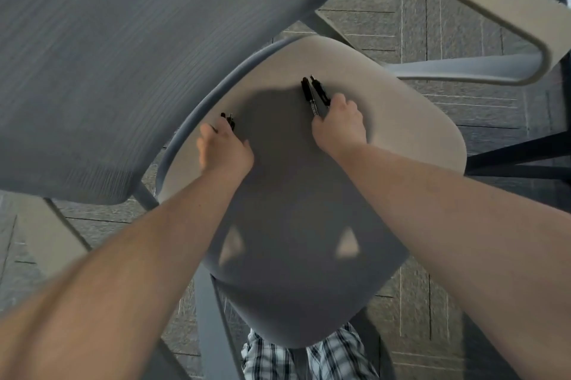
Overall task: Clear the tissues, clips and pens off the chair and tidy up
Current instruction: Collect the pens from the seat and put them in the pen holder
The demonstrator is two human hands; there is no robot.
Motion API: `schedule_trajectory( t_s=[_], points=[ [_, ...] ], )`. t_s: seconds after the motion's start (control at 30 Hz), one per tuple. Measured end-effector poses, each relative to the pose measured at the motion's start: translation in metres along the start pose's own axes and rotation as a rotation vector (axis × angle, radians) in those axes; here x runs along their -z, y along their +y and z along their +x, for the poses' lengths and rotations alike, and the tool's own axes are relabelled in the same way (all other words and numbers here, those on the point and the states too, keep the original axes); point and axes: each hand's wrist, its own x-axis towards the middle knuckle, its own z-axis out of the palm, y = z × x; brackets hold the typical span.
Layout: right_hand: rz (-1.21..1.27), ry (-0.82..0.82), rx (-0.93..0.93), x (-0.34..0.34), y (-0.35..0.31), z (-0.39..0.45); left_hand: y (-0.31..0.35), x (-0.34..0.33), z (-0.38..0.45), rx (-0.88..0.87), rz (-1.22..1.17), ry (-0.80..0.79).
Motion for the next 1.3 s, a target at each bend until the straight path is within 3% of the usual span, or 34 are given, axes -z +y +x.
schedule_trajectory(
  t_s=[0.37, 0.6, 0.93, 1.3],
  points=[
    [-0.123, -0.040, -0.001, -0.026, 0.004, 0.006, -0.010, -0.020, 0.015, 0.090, 0.010, -0.130],
    [-0.003, -0.117, -0.140, -0.016, 0.017, -0.021, -0.006, -0.015, -0.001, 0.050, -0.037, -0.232],
    [0.221, -0.078, -0.223, 0.032, 0.057, -0.083, 0.055, 0.008, -0.051, -0.308, -0.098, -0.423],
    [0.510, 0.161, -0.462, 0.111, 0.135, -0.201, 0.151, 0.015, -0.167, -0.779, 0.025, -0.551]
  ],
)
